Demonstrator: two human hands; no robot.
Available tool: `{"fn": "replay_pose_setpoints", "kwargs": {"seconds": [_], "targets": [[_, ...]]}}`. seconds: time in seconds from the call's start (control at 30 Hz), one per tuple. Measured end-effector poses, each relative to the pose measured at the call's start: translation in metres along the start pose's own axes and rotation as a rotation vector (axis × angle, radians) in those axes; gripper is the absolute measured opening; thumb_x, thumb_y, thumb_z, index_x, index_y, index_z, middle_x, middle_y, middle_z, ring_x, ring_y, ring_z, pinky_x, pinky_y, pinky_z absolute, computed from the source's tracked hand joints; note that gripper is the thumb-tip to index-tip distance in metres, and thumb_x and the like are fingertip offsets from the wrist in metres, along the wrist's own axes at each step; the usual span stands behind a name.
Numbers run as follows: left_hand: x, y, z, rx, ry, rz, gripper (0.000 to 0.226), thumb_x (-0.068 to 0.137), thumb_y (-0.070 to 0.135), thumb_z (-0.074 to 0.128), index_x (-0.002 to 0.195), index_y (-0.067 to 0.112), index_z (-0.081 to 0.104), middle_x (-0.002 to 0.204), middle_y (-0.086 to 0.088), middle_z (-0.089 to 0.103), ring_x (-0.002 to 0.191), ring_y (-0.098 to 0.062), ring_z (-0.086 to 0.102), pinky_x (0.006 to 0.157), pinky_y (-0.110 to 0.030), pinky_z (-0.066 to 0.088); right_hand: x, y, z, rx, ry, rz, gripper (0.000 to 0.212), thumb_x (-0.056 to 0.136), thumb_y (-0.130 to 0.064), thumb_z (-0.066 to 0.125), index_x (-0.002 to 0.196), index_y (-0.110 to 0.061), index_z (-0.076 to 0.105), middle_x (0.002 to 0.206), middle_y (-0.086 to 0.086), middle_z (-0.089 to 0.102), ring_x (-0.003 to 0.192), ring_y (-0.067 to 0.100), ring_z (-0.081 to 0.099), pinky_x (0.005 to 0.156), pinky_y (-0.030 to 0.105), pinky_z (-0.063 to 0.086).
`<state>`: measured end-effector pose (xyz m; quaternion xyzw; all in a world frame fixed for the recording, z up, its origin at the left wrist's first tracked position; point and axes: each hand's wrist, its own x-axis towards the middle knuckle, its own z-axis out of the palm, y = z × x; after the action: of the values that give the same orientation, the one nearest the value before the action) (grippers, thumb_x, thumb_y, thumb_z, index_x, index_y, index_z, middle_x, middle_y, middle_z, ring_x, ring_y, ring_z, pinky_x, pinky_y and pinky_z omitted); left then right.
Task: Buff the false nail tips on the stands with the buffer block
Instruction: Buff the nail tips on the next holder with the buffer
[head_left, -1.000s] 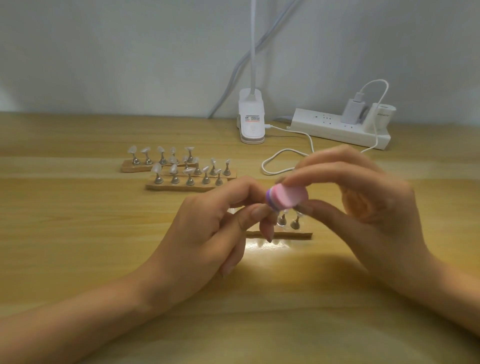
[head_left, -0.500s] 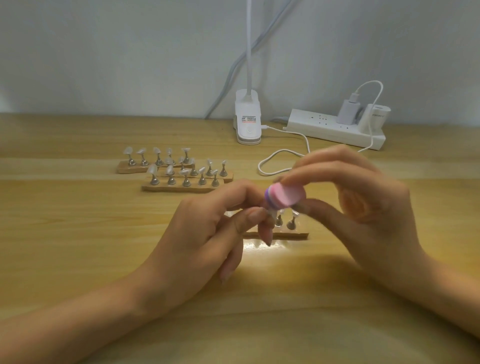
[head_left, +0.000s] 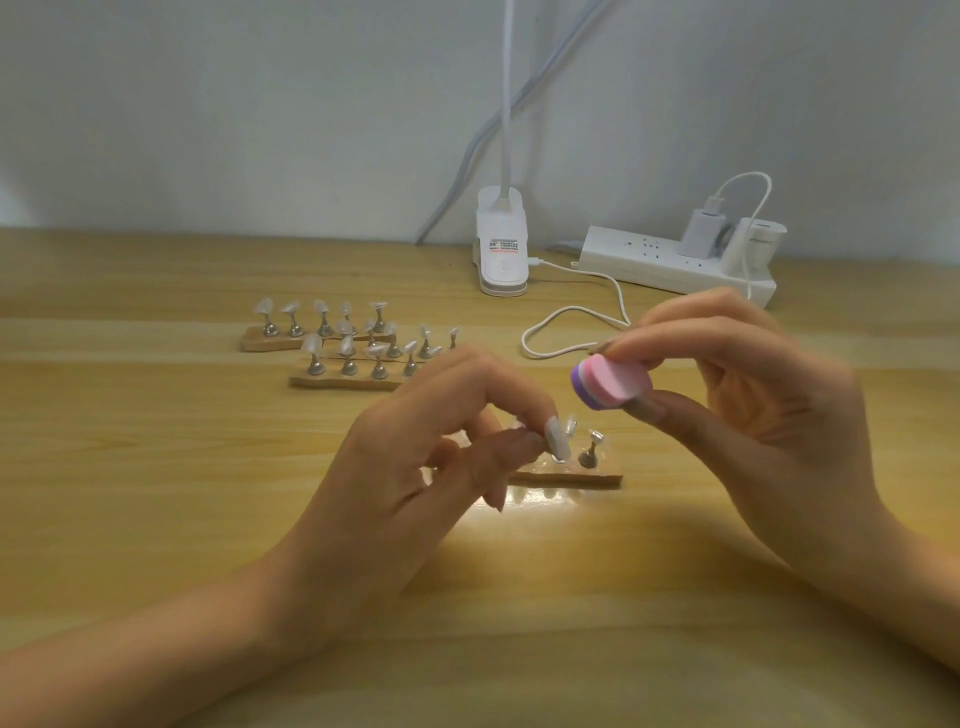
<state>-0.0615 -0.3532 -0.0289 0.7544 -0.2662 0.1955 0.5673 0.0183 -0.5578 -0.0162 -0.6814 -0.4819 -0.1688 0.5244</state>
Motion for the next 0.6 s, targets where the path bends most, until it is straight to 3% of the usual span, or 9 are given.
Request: {"fn": "replay_pose_setpoints", "kwargs": {"seconds": [0.07,0.17,0.33,0.5,0.6], "targets": [[0.0006,0.0015,-0.0002,0.016,0.031,0.019,0.01,0.097,0.043,0.054,0.092,0.042,0.063,0.091,0.016,0.058,0.061,-0.006,0.054,0.056,-0.018,0.046,0.0,0.0003,-0.0006,-0.009,0.005,0.001,0.022,0.091,-0.022,0.068,0.112,-0.019,0.064,0.11,-0.017,0.065,0.101,0.017,0.063,0.088,0.03,0.049],[-0.0001,0.0023,-0.0004,-0.029,0.078,0.001,0.009,0.094,0.034,0.061,0.093,0.041,0.066,0.084,0.016,0.061,0.055,-0.003,0.055,0.052,-0.011,0.042,-0.0012,0.0006,-0.001,-0.017,-0.004,0.0,0.022,0.093,-0.027,0.066,0.113,-0.019,0.063,0.111,-0.016,0.065,0.102,0.017,0.063,0.088,0.031,0.051],[-0.0011,0.0029,-0.001,-0.084,0.119,-0.033,0.004,0.09,0.031,0.066,0.09,0.032,0.07,0.089,-0.001,0.07,0.053,-0.014,0.069,0.043,-0.014,0.038,-0.0017,0.0015,-0.0004,-0.018,-0.009,0.003,0.022,0.093,-0.028,0.066,0.113,-0.019,0.063,0.111,-0.013,0.065,0.102,0.019,0.063,0.087,0.032,0.051],[0.0014,0.0035,-0.0011,-0.128,0.157,-0.016,0.003,0.085,0.021,0.07,0.083,0.018,0.07,0.091,-0.001,0.069,0.054,-0.014,0.068,0.05,-0.005,0.043,-0.0018,0.002,0.0006,0.008,-0.015,0.006,0.022,0.092,-0.026,0.067,0.112,-0.017,0.063,0.11,-0.006,0.064,0.101,0.02,0.063,0.087,0.032,0.051],[0.0,0.0006,-0.0029,-0.076,0.161,-0.041,0.007,0.083,0.019,0.072,0.082,0.025,0.068,0.094,0.002,0.071,0.047,-0.015,0.066,0.045,-0.018,0.048,-0.0035,0.003,0.0023,0.023,-0.027,0.011,0.022,0.09,-0.018,0.068,0.112,-0.015,0.064,0.108,-0.001,0.064,0.1,0.023,0.063,0.086,0.034,0.051]]}}
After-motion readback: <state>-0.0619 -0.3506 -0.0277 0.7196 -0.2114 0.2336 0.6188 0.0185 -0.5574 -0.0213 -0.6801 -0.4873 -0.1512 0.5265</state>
